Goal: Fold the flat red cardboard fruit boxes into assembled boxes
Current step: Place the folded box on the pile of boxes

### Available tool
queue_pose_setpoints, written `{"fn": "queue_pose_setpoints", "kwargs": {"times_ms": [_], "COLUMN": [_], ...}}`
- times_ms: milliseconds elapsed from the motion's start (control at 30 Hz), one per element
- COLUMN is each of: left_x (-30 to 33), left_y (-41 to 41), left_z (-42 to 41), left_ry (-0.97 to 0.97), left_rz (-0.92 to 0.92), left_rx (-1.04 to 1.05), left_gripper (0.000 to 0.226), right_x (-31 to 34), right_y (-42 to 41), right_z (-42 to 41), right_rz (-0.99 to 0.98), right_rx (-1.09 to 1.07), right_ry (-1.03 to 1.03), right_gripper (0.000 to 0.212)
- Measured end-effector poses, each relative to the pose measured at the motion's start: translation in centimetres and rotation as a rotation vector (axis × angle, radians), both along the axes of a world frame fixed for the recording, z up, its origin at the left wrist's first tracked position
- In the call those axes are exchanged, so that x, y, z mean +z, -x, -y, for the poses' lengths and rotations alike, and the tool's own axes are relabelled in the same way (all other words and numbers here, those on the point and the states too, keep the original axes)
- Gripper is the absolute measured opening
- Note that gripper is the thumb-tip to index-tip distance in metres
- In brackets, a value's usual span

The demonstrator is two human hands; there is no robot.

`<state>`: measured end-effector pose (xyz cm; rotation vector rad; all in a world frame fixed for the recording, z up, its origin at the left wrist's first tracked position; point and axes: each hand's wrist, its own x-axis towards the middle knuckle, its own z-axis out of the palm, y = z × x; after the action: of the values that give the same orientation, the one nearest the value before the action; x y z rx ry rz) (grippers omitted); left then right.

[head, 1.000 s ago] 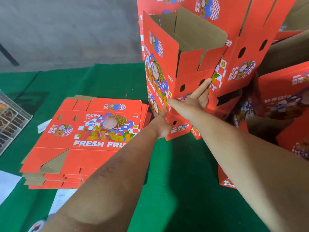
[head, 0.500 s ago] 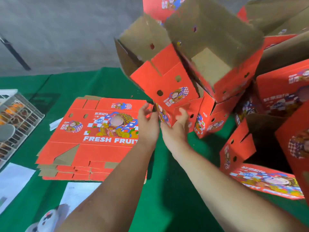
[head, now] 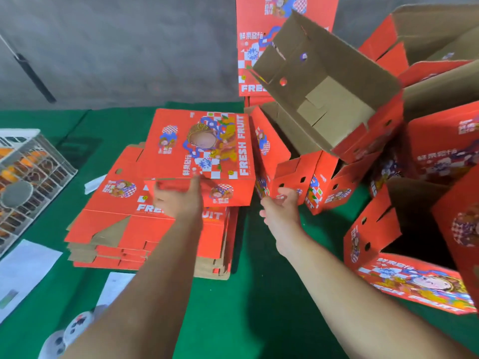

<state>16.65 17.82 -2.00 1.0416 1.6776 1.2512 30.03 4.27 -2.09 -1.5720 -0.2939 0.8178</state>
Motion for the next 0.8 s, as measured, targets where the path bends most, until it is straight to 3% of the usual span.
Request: {"fn": "queue_pose_setpoints", "kwargs": {"times_ms": [67,167,267,333,500,633,800], "left_x": [0.2,1.1,1.0,1.3,1.9,2.4,3.5], "left_y": [1.9,2.7,2.2,1.6,0.7,-0.5,-0.4], "left_z": [-2.1,-3.3,-3.8,-3.9,-3.8,-1.6,1.5], "left_ry": [-0.015,0.058,0.031,0.087,-0.04,-0.184,-0.356], "left_rz": [0.023,0.299,0.384,0.236,0.186,0.24,0.294], "left_rx": [-0.059,-0.23,-0.191,-0.158,-0.251,-0.388,-0.317], "left_gripper": [0.128,0.136,0.101,0.082,0.032,0.033,0.039], "right_x": [0.3,0.5,0.3,0.0,0.0,0.0,-0.1], "right_y": [-0.7,-1.9,-3.1,-3.6,-4.2,-3.1,0.0], "right_z": [-0.7,-2.4,-4.9,-6.4,-7.7,-6.2,-2.4], "right_rz": [0.063,0.201,0.268,0.259,0.259,0.314,0.264], "right_rx": [0.046,0.176,0.388,0.447,0.19,0.136,0.083], "right_ry": [0.019,0.048,0.097,0.112,-0.087,-0.2,-0.326], "right_gripper": [0.056,0.074,0.085,0.084,0.051,0.045,0.052]}}
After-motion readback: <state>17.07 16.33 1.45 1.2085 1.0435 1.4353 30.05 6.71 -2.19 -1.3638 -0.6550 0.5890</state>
